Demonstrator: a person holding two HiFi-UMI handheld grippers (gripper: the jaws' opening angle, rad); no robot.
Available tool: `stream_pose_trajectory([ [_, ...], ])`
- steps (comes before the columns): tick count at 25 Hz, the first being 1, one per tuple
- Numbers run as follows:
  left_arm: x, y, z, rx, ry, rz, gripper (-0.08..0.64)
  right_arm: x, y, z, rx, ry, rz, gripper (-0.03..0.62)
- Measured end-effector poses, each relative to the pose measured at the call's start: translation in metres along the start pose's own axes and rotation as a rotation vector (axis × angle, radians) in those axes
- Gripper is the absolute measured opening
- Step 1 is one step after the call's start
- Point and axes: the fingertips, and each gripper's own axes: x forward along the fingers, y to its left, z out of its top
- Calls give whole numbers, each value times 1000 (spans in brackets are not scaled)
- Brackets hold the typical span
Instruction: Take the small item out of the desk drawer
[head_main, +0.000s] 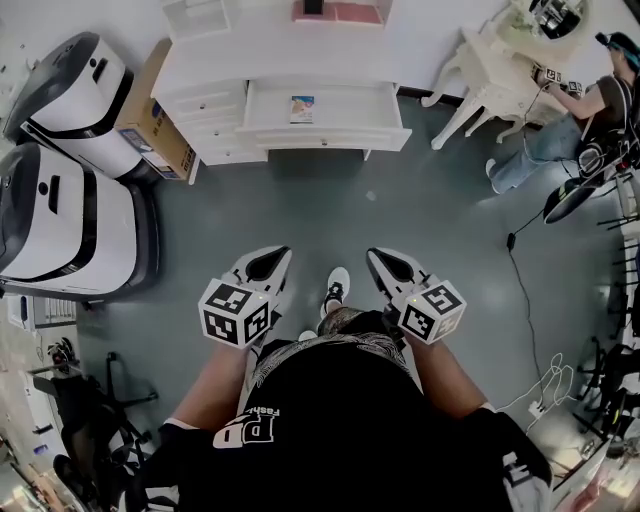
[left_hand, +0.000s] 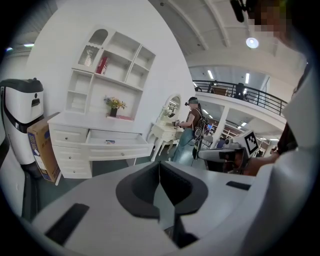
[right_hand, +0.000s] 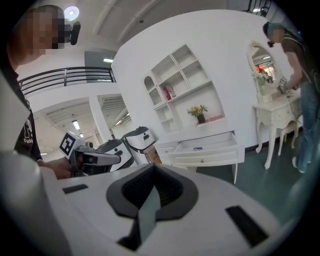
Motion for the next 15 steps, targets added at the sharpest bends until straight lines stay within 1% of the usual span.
stream_pose_trajectory([
  [6, 39, 19, 27, 1, -3, 8, 15, 30, -37, 23, 4, 9, 14, 9],
  [11, 66, 41, 50, -4, -11, 43, 15, 59, -66, 47, -44, 12, 34, 9],
  [15, 85, 57, 71, -9, -20, 76, 15, 83, -84, 70, -57, 10, 72, 9],
])
